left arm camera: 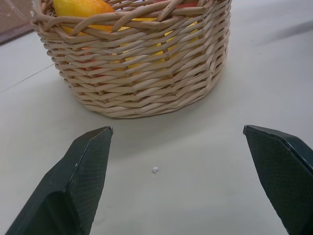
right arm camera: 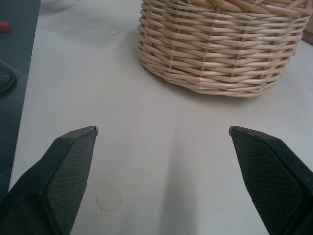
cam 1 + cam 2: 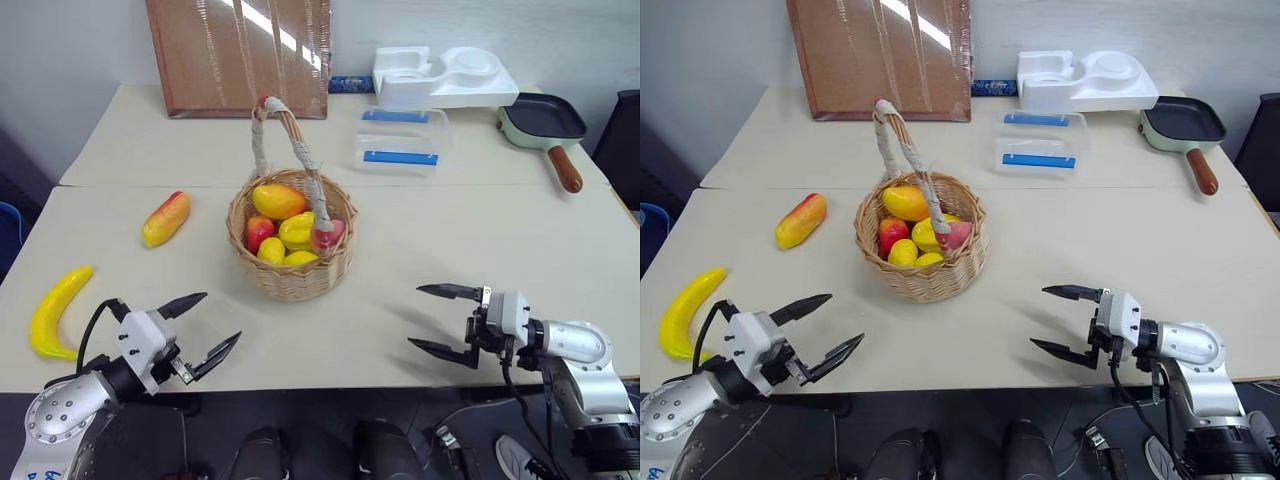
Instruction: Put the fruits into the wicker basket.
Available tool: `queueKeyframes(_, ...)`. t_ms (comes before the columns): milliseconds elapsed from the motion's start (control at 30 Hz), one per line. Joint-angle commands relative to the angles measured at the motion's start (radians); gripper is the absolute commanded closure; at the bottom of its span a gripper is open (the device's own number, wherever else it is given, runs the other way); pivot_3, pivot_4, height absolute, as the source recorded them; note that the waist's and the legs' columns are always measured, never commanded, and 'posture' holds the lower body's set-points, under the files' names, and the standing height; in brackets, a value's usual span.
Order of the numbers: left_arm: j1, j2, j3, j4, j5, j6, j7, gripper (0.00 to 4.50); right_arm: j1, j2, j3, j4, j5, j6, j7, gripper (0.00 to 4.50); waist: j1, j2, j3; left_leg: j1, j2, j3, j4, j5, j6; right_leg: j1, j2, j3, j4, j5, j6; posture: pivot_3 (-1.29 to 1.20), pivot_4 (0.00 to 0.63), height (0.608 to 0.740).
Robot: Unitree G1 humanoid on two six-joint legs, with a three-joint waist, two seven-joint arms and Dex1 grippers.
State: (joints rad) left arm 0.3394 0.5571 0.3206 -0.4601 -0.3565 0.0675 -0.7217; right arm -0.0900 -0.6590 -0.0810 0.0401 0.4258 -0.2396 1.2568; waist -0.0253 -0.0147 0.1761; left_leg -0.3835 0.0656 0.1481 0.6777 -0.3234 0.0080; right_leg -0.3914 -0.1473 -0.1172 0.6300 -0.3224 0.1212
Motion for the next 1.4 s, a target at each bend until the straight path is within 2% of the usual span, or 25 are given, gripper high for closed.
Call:
queueKeyframes(33, 0.012, -0.005, 0.006, -0.008, -0.001, -0.032, -0.003, 0.00, -0.001, 0.006, -0.005, -0.011, 0.009, -0.018, 0.004, 0.03, 0.000, 0.000, 0.000, 0.000, 0.000, 0.000, 0.000, 0.000, 0.000, 0.000, 0.000, 0.000, 0.000, 0.000, 0.000, 0.00, 0.150, 0.740)
queueKeyframes(467, 0.037, -0.007, 0.015, -0.024, -0.087, -0.002, -0.036, 0.00, -0.031, 0.021, 0.001, 0.009, 0.013, -0.016, 0.020, 0.03, 0.000, 0.000, 0.000, 0.000, 0.000, 0.000, 0.000, 0.000, 0.000, 0.000, 0.000, 0.000, 0.000, 0.000, 0.000, 0.00, 0.150, 0.740)
queueKeyframes(633, 0.055, -0.005, 0.053, -0.041, -0.123, 0.012, -0.032, 0.00, -0.073, 0.048, -0.006, -0.020, 0.074, 0.070, 0.010, 0.03, -0.001, 0.000, 0.000, 0.000, 0.001, 0.000, 0.000, 0.000, 0.000, 0.000, 0.000, 0.000, 0.000, 0.000, 0.000, 0.00, 0.150, 0.740)
queueKeyframes(733, 0.118, -0.012, 0.130, -0.075, -0.190, 0.052, -0.021, 0.00, -0.095, 0.074, 0.014, -0.071, 0.125, 0.139, 0.010, 0.03, -0.003, 0.000, 0.000, 0.000, 0.001, 0.000, 0.000, 0.000, 0.000, 0.000, 0.000, 0.000, 0.000, 0.000, 0.000, 0.00, 0.150, 0.740)
queueKeyframes(867, 0.238, -0.074, 0.346, -0.128, -0.346, 0.103, 0.063, 0.00, -0.123, 0.146, 0.020, -0.178, 0.233, 0.198, 0.000, 0.03, -0.007, 0.000, 0.000, 0.000, 0.004, 0.000, 0.000, -0.002, -0.001, -0.001, 0.000, 0.000, 0.000, 0.000, 0.000, 0.00, 0.150, 0.740)
queueKeyframes(967, 0.269, -0.154, 0.538, -0.087, -0.437, 0.105, 0.207, 0.00, -0.135, 0.188, 0.040, -0.235, 0.261, 0.210, -0.001, 0.03, -0.004, 0.001, 0.001, 0.000, 0.004, 0.000, 0.000, -0.002, -0.001, -0.001, 0.000, 0.000, 0.000, 0.000, 0.000, 0.00, 0.150, 0.740)
queueKeyframes(1133, 0.325, -0.288, 0.764, -0.011, -0.561, 0.144, 0.468, 0.00, -0.168, 0.262, 0.064, -0.290, 0.256, 0.180, -0.027, 0.03, -0.003, 0.000, 0.000, -0.001, 0.002, -0.001, 0.001, -0.004, 0.001, 0.000, -0.001, 0.001, -0.002, 0.000, 0.000, 0.00, 0.150, 0.740)
queueKeyframes(1233, 0.357, -0.312, 0.800, 0.028, -0.611, 0.205, 0.562, 0.00, -0.170, 0.283, 0.078, -0.306, 0.244, 0.163, -0.023, 0.03, -0.004, 0.000, 0.000, -0.001, 0.002, -0.001, 0.002, -0.005, 0.002, 0.000, -0.001, 0.001, -0.002, 0.000, 0.000, 0.00, 0.150, 0.740)
queueKeyframes(1400, 0.382, -0.243, 0.794, 0.080, -0.672, 0.342, 0.632, 0.00, -0.172, 0.292, 0.098, -0.304, 0.227, 0.145, -0.017, 0.03, 0.001, -0.003, -0.002, -0.002, 0.002, -0.002, 0.002, -0.006, 0.002, 0.000, -0.001, 0.000, -0.002, 0.000, 0.000, 0.00, 0.150, 0.740)
